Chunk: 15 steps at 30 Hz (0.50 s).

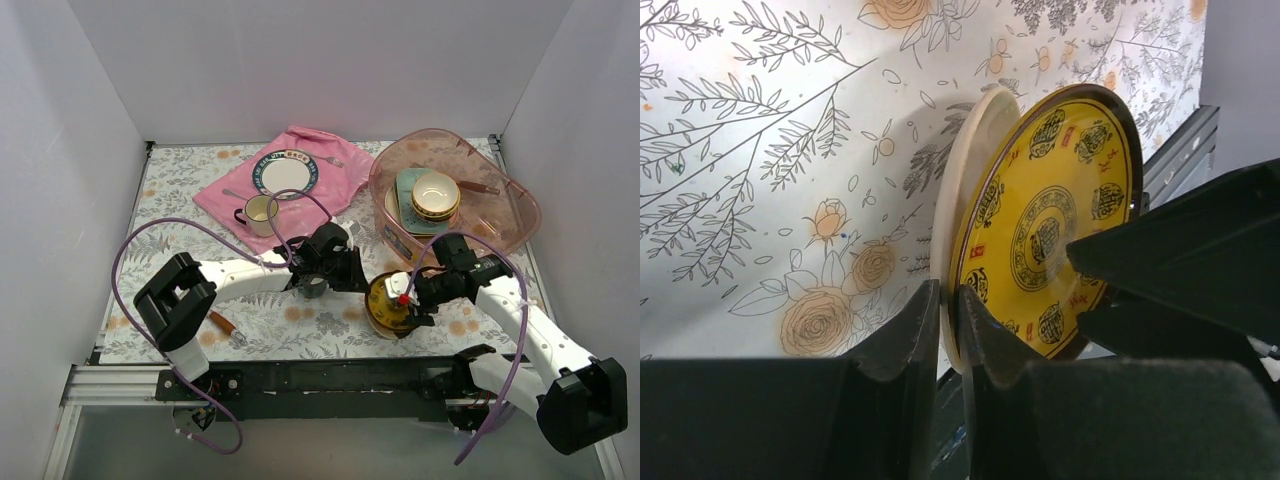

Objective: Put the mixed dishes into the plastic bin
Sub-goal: Pick up the plate at the center of the board.

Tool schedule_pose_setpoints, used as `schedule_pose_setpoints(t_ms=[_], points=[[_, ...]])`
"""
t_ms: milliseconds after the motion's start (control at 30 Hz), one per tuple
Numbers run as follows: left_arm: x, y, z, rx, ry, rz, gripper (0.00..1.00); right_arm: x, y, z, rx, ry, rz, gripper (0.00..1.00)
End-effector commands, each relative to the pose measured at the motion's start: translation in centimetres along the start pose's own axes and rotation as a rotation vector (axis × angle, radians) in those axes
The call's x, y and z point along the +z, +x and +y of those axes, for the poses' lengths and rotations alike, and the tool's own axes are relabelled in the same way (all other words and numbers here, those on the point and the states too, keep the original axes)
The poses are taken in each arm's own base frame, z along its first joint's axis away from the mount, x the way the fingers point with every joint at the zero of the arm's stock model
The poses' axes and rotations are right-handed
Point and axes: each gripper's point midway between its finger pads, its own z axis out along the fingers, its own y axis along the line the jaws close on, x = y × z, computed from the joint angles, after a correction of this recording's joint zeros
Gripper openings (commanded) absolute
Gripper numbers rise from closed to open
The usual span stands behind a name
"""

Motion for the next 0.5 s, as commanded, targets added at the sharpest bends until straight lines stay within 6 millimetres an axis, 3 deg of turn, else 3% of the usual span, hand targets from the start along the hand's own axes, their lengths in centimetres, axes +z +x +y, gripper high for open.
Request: schedule_pose_setpoints(t_ms=[0,333,467], points=[[-0.2,-1.0,-1.6,-0.021,0.084,-0.004,0.00,-0.1,0.4,0.0,-0.129,0.001,0.059,0.76],[0.5,-1.2,-0.7,-0.057,0.084,0.010,0.00,-1.1,-1.1,1.9,-0.178,-0.024,0.052,0.76],[0.6,-1.3,-0.8,-0.066,0.090,0.010,0.00,-0.6,0.3,2.0,-0.149,-0.004,0.090,0.76]])
